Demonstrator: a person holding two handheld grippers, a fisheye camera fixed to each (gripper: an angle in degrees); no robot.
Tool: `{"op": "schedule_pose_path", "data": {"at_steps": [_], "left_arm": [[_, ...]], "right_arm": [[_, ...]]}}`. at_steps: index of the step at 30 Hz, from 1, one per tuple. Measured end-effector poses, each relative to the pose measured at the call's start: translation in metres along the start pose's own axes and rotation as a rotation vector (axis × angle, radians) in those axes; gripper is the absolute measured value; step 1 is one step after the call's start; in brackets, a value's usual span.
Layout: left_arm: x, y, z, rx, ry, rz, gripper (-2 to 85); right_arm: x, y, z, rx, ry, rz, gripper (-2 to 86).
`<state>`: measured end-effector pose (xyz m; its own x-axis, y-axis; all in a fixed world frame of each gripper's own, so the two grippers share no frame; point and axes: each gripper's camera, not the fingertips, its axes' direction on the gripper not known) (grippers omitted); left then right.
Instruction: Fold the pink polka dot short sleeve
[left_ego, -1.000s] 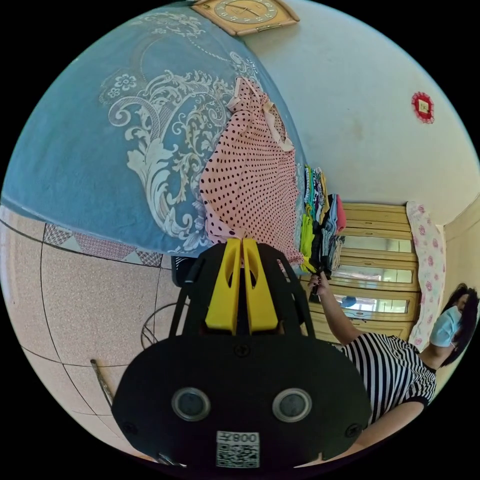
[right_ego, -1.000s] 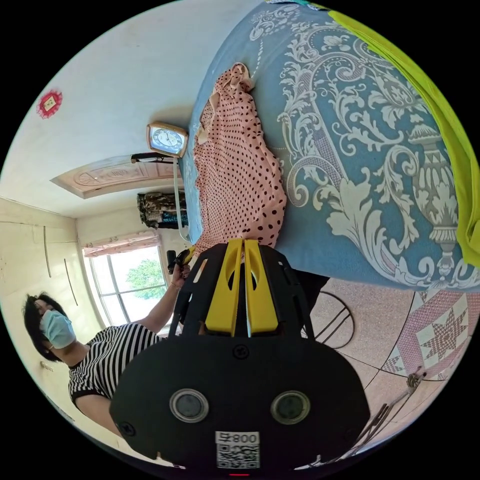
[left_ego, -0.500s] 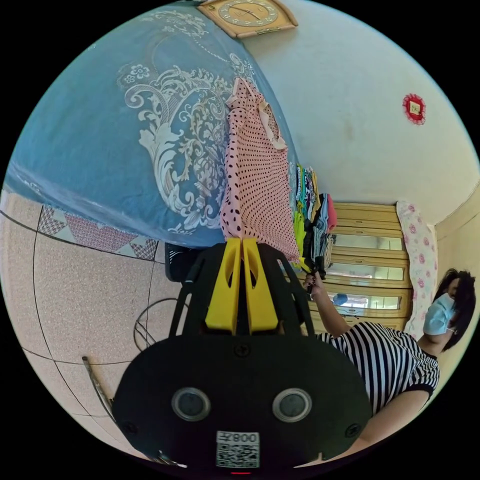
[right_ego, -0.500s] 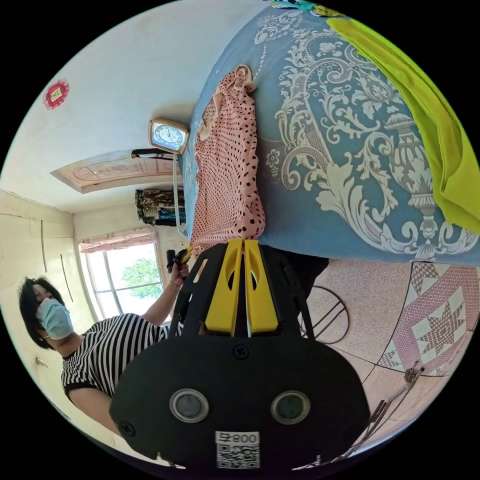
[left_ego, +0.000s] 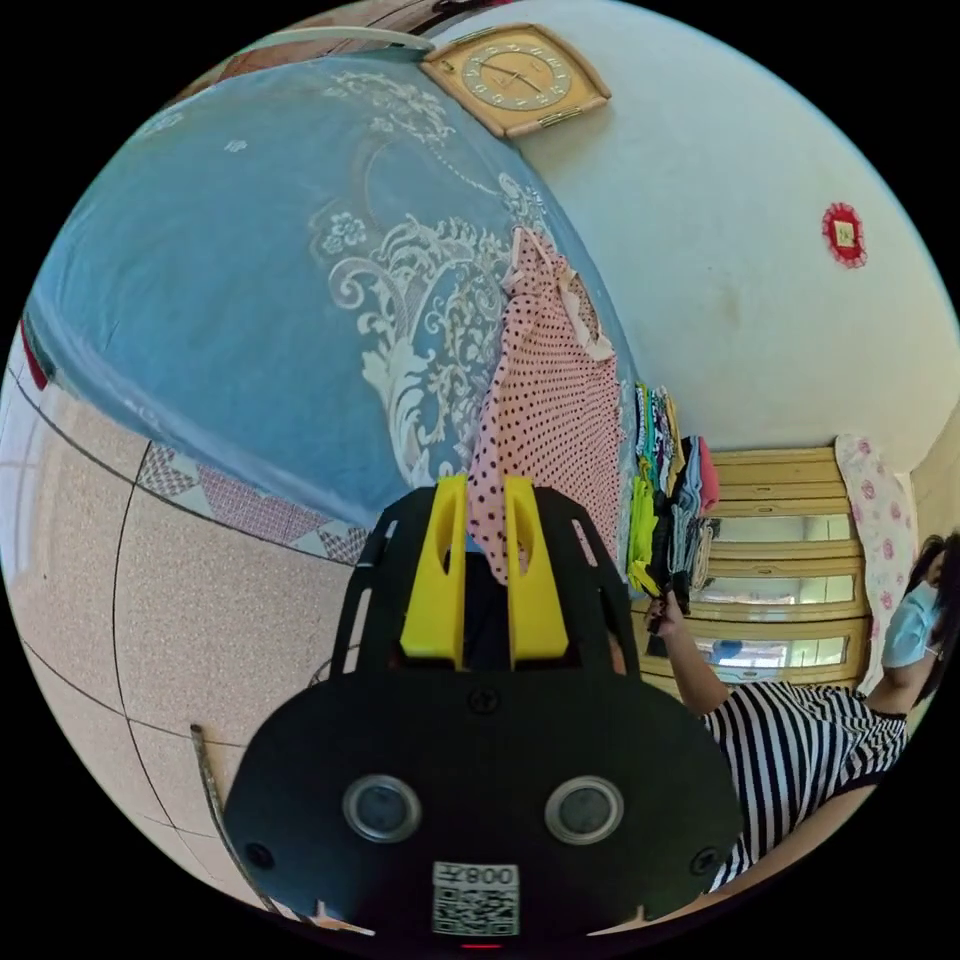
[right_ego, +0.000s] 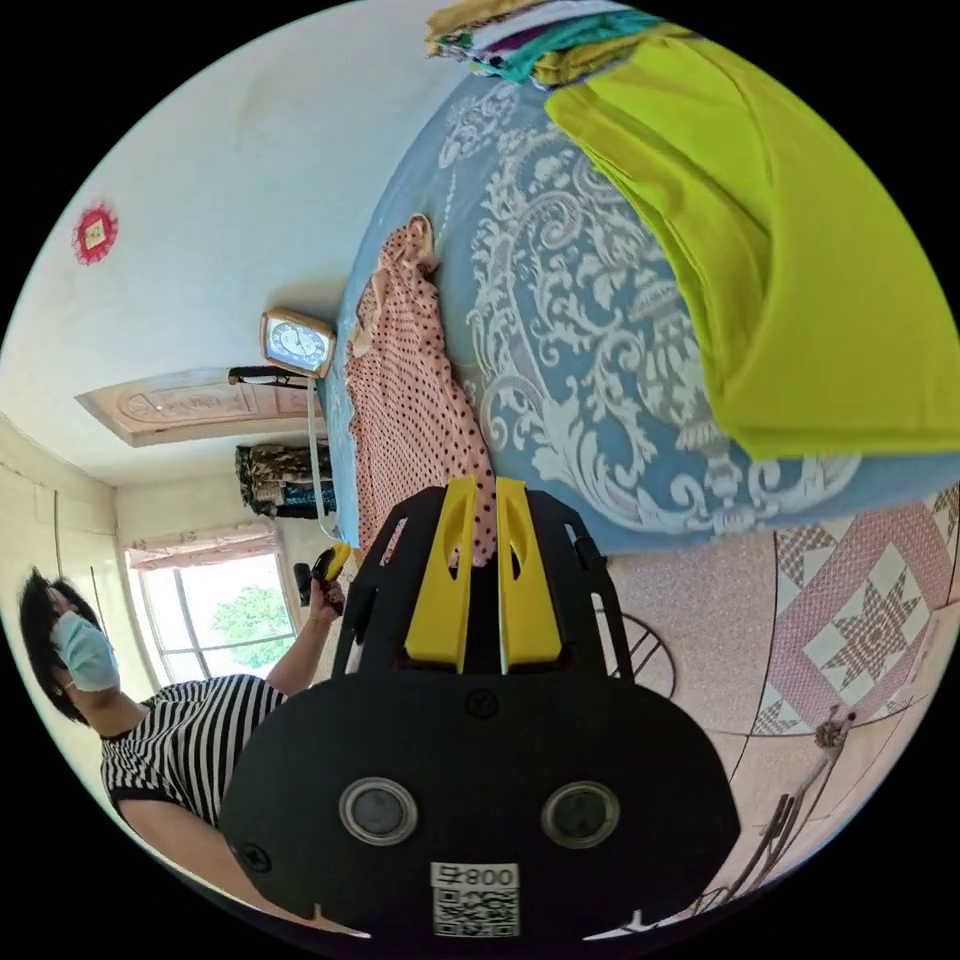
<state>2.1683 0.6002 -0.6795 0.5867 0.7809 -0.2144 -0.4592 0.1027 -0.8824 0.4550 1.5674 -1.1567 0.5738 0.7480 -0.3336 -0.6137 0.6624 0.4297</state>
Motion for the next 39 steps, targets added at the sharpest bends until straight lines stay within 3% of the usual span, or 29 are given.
{"op": "schedule_pose_path", "data": {"at_steps": [7,17,24,31,39], "left_arm": [[0.095,-0.140,0.072,-0.028,0.015,0.236,7.1],[0.161,-0.288,0.159,0.013,-0.126,0.306,7.9],[0.178,-0.349,0.185,0.079,-0.252,0.312,8.5],[0.204,-0.395,0.231,0.010,-0.428,0.347,4.2],[0.236,-0.414,0.209,0.083,-0.330,0.411,1.9]], "right_arm": [[-0.097,-0.125,0.057,-0.003,0.084,-0.291,5.7],[-0.186,-0.272,0.185,-0.053,0.318,-0.529,7.8],[-0.212,-0.303,0.249,0.017,0.472,-0.619,8.4],[-0.219,-0.323,0.317,-0.017,0.630,-0.629,5.5],[-0.245,-0.302,0.299,0.065,0.614,-0.715,1.1]]}}
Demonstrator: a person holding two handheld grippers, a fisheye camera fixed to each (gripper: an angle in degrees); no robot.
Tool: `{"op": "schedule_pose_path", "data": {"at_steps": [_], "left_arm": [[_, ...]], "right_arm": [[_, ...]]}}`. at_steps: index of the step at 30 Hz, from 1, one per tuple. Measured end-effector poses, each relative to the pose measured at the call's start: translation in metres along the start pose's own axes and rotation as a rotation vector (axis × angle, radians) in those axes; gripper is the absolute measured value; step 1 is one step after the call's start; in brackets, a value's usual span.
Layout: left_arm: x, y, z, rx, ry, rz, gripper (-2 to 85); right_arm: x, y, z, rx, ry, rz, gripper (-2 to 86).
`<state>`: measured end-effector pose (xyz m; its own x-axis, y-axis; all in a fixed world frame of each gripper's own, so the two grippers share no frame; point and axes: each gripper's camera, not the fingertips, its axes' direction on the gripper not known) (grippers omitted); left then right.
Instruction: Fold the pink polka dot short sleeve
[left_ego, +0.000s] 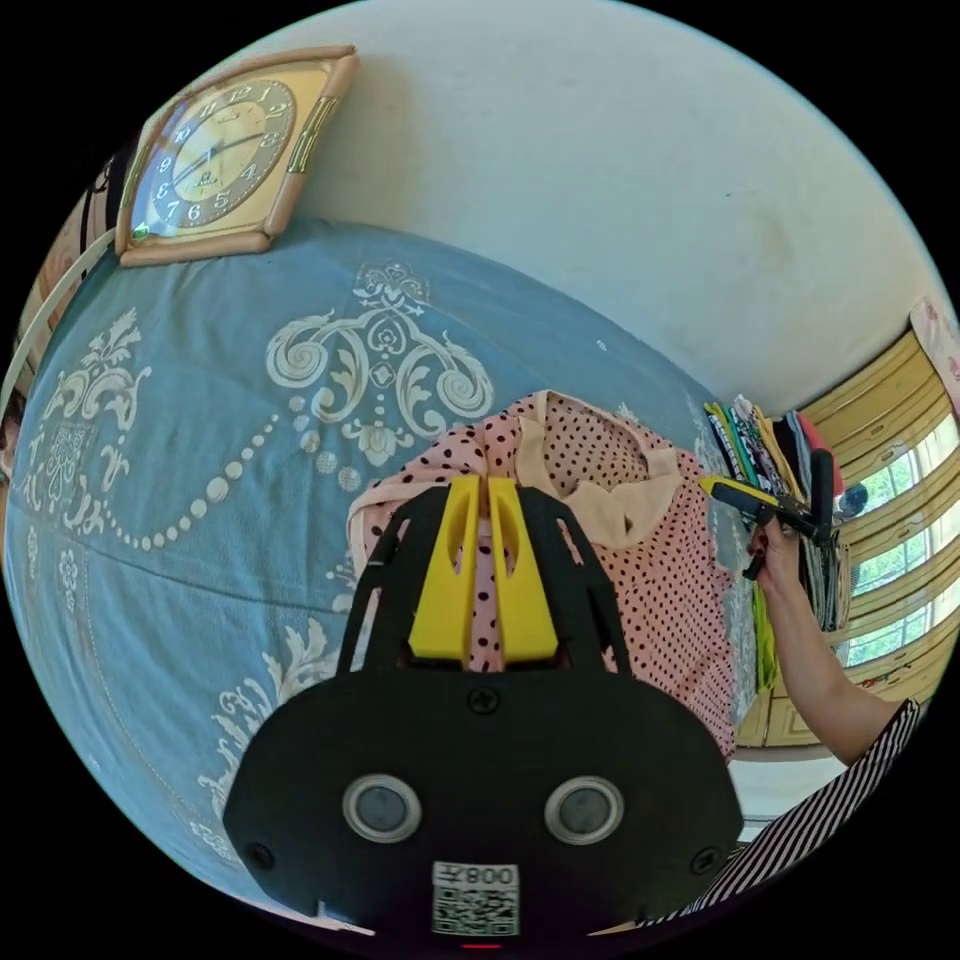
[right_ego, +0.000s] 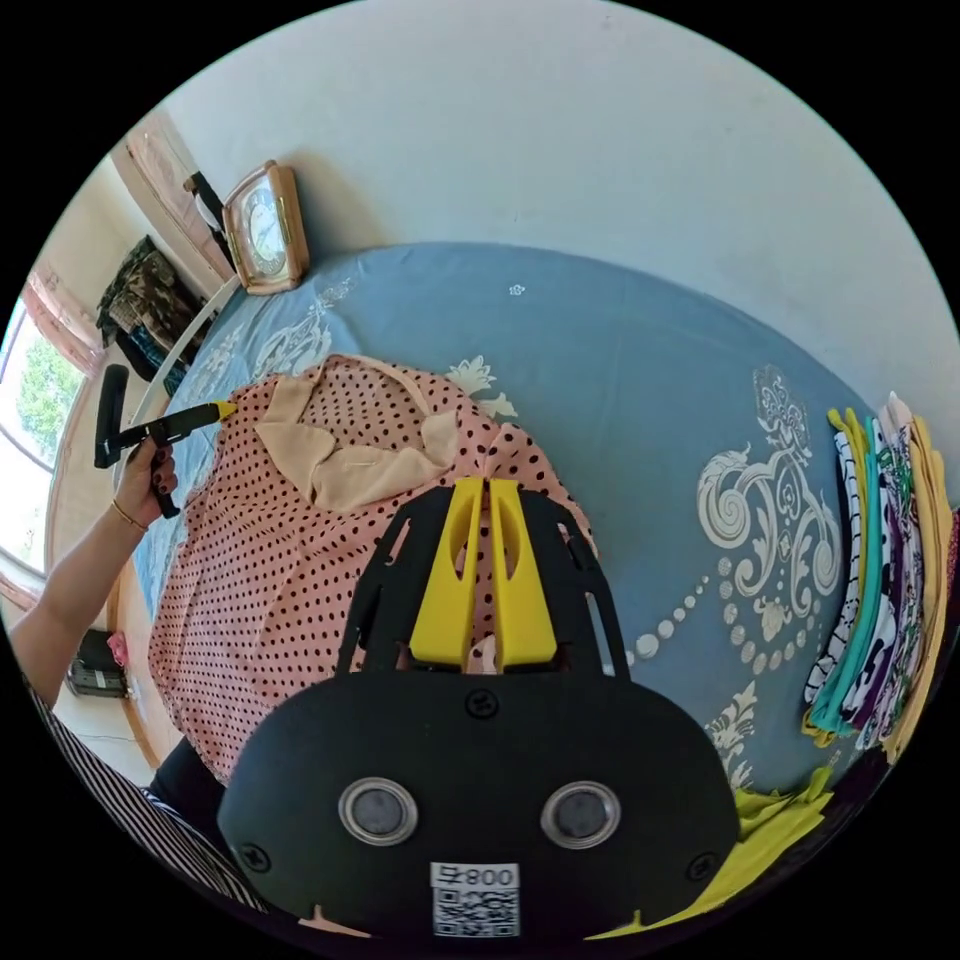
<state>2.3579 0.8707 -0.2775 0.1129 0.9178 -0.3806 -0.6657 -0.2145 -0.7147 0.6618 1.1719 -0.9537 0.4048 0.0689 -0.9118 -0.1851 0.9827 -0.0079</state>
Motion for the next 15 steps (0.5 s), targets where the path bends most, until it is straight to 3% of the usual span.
{"op": "schedule_pose_path", "data": {"at_steps": [6,11,15], "left_arm": [[-0.002,-0.040,-0.010,0.064,0.022,-0.015,2.0],[-0.013,-0.064,0.018,-0.001,-0.090,-0.047,2.6],[-0.030,-0.056,0.012,0.057,0.019,-0.088,3.9]], "right_arm": [[0.006,-0.027,-0.035,0.047,0.000,0.003,1.1],[0.013,-0.060,0.002,-0.100,0.004,0.025,2.4],[0.015,-0.051,-0.006,-0.078,0.010,0.056,4.0]]}}
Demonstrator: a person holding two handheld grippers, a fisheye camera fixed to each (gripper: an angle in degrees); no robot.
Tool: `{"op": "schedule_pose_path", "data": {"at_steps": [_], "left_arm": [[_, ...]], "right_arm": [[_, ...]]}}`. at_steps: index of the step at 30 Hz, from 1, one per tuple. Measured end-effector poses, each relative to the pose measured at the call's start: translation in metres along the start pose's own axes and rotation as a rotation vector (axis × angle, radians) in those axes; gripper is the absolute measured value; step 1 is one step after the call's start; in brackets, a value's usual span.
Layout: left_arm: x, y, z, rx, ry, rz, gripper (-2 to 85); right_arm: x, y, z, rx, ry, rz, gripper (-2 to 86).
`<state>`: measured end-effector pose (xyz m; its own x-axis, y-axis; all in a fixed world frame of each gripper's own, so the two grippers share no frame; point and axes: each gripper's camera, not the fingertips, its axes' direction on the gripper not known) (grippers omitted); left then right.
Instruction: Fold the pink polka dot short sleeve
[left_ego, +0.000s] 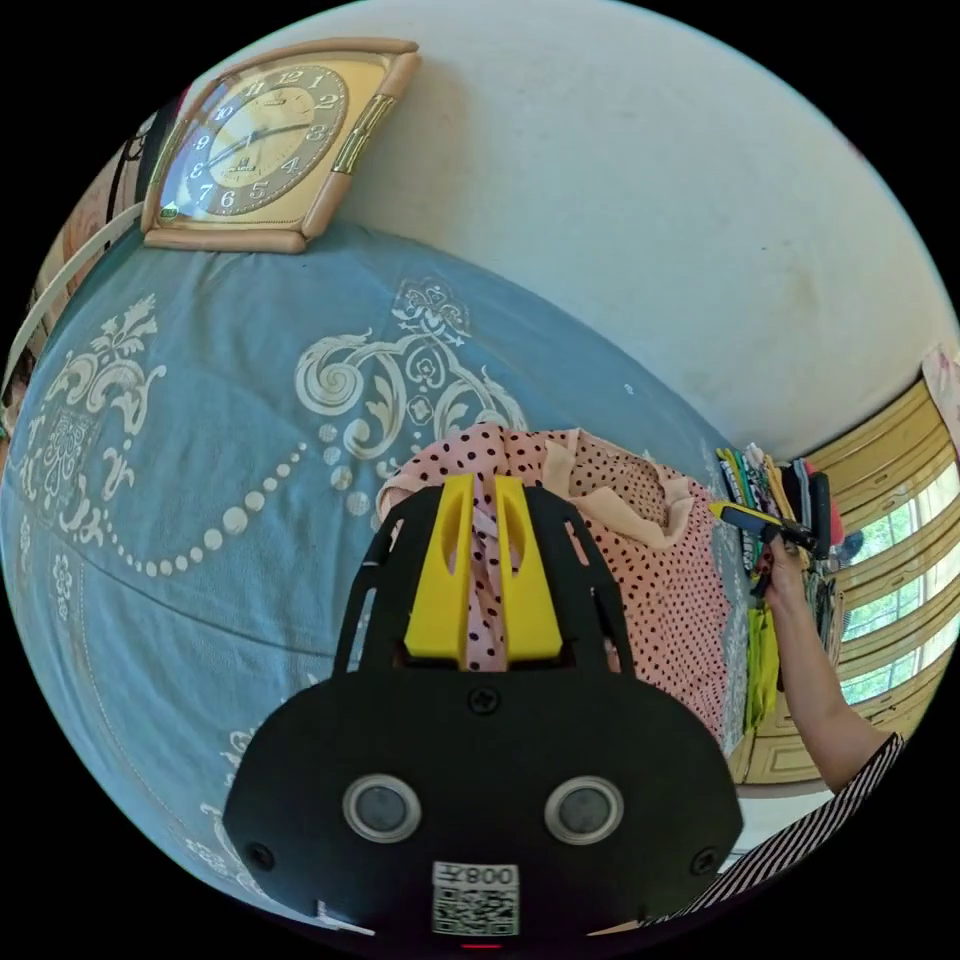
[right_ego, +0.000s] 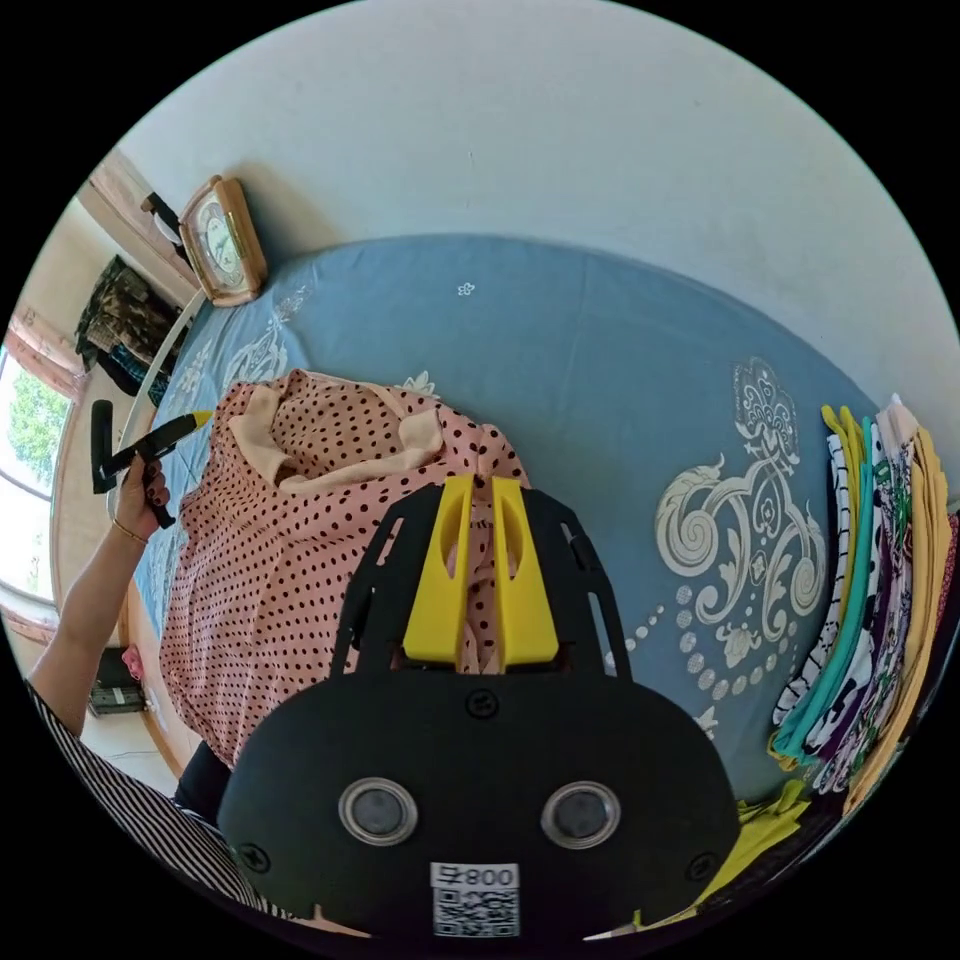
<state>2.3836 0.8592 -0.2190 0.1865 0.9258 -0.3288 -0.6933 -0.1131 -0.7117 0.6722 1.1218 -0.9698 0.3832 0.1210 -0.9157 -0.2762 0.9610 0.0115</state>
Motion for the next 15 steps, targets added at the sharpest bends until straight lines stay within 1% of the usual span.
{"op": "schedule_pose_path", "data": {"at_steps": [3,7,9,11,12,15], "left_arm": [[-0.001,0.015,-0.012,-0.007,0.057,0.067,5.2],[0.001,0.035,-0.007,-0.081,-0.004,0.142,6.2],[-0.001,0.034,-0.003,-0.088,-0.013,0.126,6.3],[-0.003,0.027,0.002,-0.075,0.026,0.106,6.4],[0.000,0.019,0.003,-0.055,0.031,0.104,6.4],[0.021,-0.004,0.013,-0.035,0.011,0.173,6.5]], "right_arm": [[0.002,0.032,-0.028,0.059,-0.017,-0.022,5.0],[0.007,0.065,-0.032,0.006,-0.065,-0.005,6.6],[0.008,0.064,-0.030,-0.009,-0.082,0.017,6.9],[-0.001,0.052,-0.033,0.002,-0.108,0.019,6.7],[-0.004,0.048,-0.035,0.005,-0.101,0.014,6.6],[-0.024,0.024,-0.039,0.007,0.018,-0.019,6.3]]}}
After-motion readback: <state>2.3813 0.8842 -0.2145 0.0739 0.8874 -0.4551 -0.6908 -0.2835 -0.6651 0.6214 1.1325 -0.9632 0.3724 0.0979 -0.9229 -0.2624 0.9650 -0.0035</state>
